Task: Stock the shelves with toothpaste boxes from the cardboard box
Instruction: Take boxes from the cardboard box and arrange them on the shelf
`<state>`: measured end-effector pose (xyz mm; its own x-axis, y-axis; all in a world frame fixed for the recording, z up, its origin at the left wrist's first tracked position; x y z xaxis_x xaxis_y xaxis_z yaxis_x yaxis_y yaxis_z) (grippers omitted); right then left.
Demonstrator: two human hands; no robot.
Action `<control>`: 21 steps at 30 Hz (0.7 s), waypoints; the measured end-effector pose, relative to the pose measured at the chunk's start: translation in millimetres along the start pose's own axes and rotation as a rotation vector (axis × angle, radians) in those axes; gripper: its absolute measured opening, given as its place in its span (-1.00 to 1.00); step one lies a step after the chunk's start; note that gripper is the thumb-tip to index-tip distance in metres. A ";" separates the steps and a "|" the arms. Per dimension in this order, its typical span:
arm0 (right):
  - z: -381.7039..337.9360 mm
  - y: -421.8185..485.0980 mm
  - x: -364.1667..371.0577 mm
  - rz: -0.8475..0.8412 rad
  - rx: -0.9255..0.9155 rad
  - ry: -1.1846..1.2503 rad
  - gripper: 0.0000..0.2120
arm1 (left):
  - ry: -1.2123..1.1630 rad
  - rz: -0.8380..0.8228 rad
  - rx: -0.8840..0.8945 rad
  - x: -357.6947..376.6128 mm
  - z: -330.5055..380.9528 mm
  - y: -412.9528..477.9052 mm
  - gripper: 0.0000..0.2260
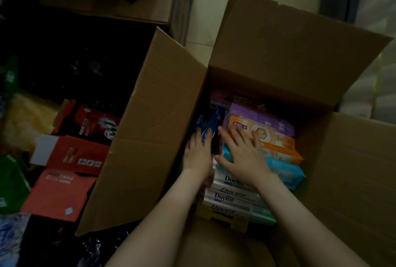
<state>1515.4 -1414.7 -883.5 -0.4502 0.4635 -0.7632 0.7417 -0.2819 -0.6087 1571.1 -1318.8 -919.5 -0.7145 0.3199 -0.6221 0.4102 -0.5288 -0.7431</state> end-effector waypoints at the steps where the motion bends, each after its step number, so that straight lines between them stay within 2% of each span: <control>1: 0.4 2.0 3.0 -0.004 -0.003 0.019 -0.29 | 0.032 -0.021 -0.005 4.1 -0.3 6.1 -0.33; 4: 2.9 2.7 6.5 0.043 -0.019 0.058 -0.30 | 0.036 -0.038 -0.054 15.7 -4.0 16.8 -0.31; 7: 3.8 2.0 6.5 0.095 -0.035 0.047 -0.29 | 0.024 0.015 -0.107 17.1 -5.9 19.7 -0.31; 12: 3.8 3.1 8.5 0.034 -0.029 0.043 -0.27 | 0.162 0.072 -0.107 0.6 1.0 11.4 -0.41; 15: -3.9 -7.6 1.0 -0.068 -0.028 -0.029 -0.23 | 0.216 0.095 -0.089 -22.3 12.4 -17.1 -0.42; 17: -19.9 -22.7 -9.0 -0.141 -0.067 -0.110 -0.14 | 0.207 0.139 -0.089 -46.5 21.1 -47.6 -0.50; 19: -39.9 -38.4 -28.9 -0.147 -0.099 -0.097 -0.08 | 0.158 0.178 -0.107 -77.3 26.7 -86.4 -0.54; 21: -65.5 -54.7 -58.7 -0.096 -0.138 -0.006 -0.05 | 0.136 0.246 -0.049 -113.2 36.3 -133.3 -0.54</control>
<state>1533.8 -1371.4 -791.2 -0.5249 0.4777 -0.7045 0.7560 -0.1185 -0.6437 1576.7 -1313.1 -741.1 -0.5091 0.2910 -0.8100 0.5911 -0.5658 -0.5748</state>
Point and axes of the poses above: each hand's wrist, its own y-axis towards the middle knuckle, its own x-axis out of the palm, z = x × y, the point moved 8 cm from there along y, towards the middle knuckle, and after that the axes turned 5 degrees about x, right-handed, at the moved point
